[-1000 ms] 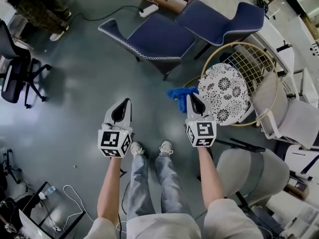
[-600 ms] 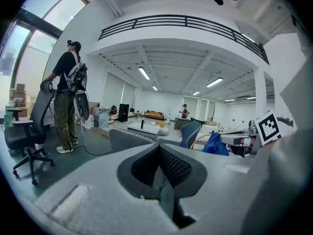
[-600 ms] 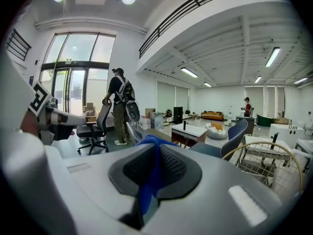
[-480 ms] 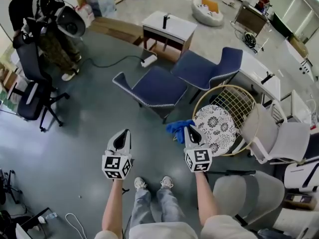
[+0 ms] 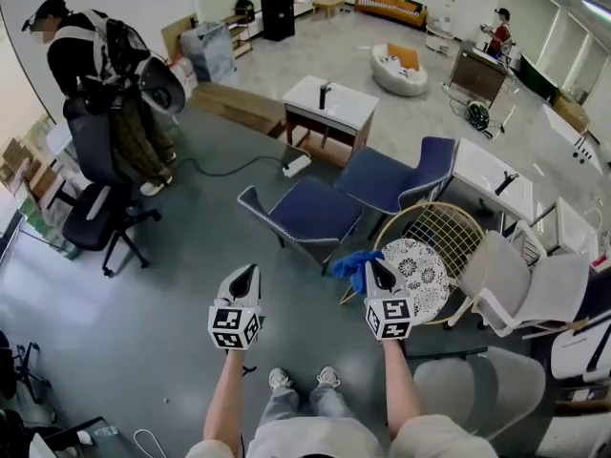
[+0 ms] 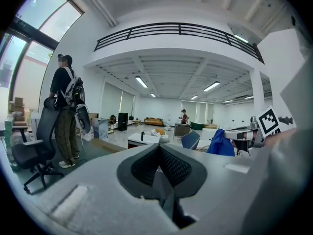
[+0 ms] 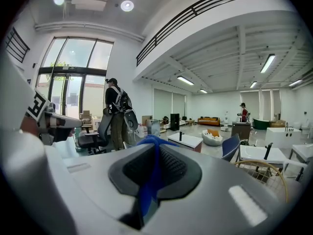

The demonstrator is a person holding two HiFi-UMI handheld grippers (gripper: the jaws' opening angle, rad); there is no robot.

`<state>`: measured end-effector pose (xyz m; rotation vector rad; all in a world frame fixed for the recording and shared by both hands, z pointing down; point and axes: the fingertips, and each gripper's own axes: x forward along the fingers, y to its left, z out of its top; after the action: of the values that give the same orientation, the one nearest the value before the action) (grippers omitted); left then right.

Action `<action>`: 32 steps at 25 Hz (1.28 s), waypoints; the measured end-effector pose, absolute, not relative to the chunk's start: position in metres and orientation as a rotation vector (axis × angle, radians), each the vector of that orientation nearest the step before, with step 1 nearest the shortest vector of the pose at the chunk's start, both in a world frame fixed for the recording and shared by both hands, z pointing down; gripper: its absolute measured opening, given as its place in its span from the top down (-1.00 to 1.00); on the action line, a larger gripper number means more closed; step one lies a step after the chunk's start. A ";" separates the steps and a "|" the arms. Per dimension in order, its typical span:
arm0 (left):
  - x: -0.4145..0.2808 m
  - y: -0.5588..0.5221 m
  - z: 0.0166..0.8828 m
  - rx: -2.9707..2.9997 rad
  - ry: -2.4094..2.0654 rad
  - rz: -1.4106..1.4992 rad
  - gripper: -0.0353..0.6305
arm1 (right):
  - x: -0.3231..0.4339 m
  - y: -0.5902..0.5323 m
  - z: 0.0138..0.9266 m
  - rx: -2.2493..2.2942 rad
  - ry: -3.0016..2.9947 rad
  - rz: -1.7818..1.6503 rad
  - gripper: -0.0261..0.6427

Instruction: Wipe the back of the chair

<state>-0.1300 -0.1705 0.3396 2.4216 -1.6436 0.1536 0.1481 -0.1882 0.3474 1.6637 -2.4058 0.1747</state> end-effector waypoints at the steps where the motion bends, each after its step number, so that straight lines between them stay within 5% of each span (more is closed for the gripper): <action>1: -0.132 -0.171 0.336 2.424 -1.649 0.157 0.90 | 0.149 -0.188 0.343 1.670 -2.407 0.173 0.85; 32: -0.157 -0.163 0.274 2.431 -1.765 0.146 0.90 | 0.162 -0.185 0.277 1.718 -2.432 0.069 0.85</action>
<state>-0.1572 -0.1627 0.2738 2.4309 -1.7646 0.1461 0.1619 -0.1849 0.2767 1.7176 -2.4323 0.0693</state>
